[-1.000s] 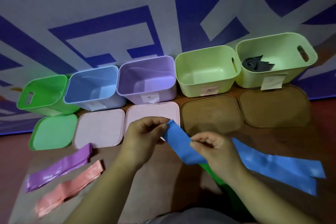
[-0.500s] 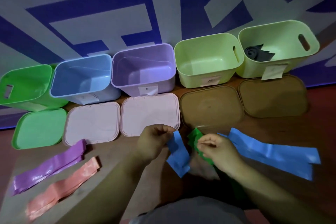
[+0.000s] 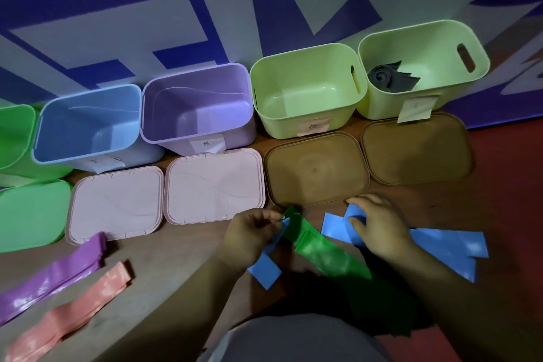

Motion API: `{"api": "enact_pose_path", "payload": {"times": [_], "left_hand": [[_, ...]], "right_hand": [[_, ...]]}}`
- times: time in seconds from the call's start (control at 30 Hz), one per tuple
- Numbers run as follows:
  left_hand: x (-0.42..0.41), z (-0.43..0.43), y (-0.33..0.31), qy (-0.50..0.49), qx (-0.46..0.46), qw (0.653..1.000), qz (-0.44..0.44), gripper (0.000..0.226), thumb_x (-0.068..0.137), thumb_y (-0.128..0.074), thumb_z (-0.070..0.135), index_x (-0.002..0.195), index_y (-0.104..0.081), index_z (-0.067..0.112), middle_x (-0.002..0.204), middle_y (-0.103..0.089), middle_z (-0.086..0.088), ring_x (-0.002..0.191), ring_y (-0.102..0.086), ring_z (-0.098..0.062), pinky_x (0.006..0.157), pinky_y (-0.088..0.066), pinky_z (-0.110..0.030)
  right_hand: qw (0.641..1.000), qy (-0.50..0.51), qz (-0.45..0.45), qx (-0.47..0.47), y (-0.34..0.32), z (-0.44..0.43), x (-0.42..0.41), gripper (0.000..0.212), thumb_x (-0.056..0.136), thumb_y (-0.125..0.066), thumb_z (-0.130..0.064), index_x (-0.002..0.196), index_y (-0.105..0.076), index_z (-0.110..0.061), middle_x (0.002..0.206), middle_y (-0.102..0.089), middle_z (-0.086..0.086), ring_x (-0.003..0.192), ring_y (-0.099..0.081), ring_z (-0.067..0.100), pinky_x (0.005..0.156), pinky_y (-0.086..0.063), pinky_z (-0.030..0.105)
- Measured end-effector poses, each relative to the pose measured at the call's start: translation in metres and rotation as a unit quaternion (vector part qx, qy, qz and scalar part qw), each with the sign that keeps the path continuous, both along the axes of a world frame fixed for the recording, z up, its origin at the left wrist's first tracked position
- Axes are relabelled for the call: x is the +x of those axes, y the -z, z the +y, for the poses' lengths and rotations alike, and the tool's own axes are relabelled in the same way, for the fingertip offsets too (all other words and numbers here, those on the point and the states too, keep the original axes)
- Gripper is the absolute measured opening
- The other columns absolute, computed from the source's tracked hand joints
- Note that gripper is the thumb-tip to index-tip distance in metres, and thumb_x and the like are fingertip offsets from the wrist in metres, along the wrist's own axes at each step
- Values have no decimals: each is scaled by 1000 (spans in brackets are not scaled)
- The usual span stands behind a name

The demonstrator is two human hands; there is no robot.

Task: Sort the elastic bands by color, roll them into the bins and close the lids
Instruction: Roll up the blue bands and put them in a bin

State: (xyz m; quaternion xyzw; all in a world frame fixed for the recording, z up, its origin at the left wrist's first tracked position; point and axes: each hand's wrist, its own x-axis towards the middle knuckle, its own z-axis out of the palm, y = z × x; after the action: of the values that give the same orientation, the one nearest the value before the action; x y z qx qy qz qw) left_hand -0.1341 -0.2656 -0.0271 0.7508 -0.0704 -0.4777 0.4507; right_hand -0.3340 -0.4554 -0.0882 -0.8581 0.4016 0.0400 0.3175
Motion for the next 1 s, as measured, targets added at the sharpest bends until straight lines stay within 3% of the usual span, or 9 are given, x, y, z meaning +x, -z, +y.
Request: {"api": "enact_pose_path", "payload": {"times": [0.13,0.27,0.4,0.6,0.73,0.87,1.0], "left_hand": [[-2,-3,-5,-7,-6,1000,-3,11,88,-64,-8,91,-70,1,75,-67,-16,57,-60,-17,52,-52,-21],[-5,-4,-15,-16,-14,1000,4,14,88,-62,-11,89,-69,1,73,-67,-12,55,-63,-9,52,-54,-21],[-3,1,-21,-18,-25,1000,1,20,87,-64,-9,84,-71,9,71,-71,0,64,-63,-11,58,-54,-25],[4,10,-41,-14,-64,997,-29,11,88,-66,-6,85,-71,4,70,-70,-1,62,-64,-10,56,-54,-24],[13,24,-56,-11,-92,994,-50,12,88,-67,-3,84,-72,7,72,-70,2,66,-62,-9,59,-52,-22],[27,46,-75,-2,-118,991,-59,12,86,-67,-4,86,-72,7,78,-70,-2,71,-61,-10,60,-51,-22],[45,72,-94,-32,-130,989,-55,15,84,-68,-8,86,-70,7,77,-67,-10,69,-59,-16,57,-51,-21]], "right_hand": [[1000,10,-9,26,0,-4,2,34,81,-69,-1,113,-71,-12,107,-66,8,93,-61,21,80,-39,22],[1000,3,-11,22,-5,-5,2,24,77,-69,1,88,-74,-20,82,-53,-10,70,-52,11,60,-33,11],[999,-17,-23,33,-22,-7,1,22,76,-69,-5,81,-71,-26,83,-59,-14,75,-61,12,66,-47,26],[996,20,-14,91,-69,7,7,17,73,-68,-16,75,-66,-33,74,-68,-12,71,-65,6,67,-53,32],[991,25,-48,124,-109,30,18,20,73,-69,-8,71,-67,-28,68,-68,-4,65,-64,12,58,-46,26],[984,23,-84,154,-147,59,33,22,75,-71,-4,69,-70,-25,60,-67,-9,52,-56,-2,49,-38,12],[973,22,-140,182,-180,85,56,17,77,-77,-4,73,-75,-20,65,-71,-3,57,-60,2,54,-42,17]]}}
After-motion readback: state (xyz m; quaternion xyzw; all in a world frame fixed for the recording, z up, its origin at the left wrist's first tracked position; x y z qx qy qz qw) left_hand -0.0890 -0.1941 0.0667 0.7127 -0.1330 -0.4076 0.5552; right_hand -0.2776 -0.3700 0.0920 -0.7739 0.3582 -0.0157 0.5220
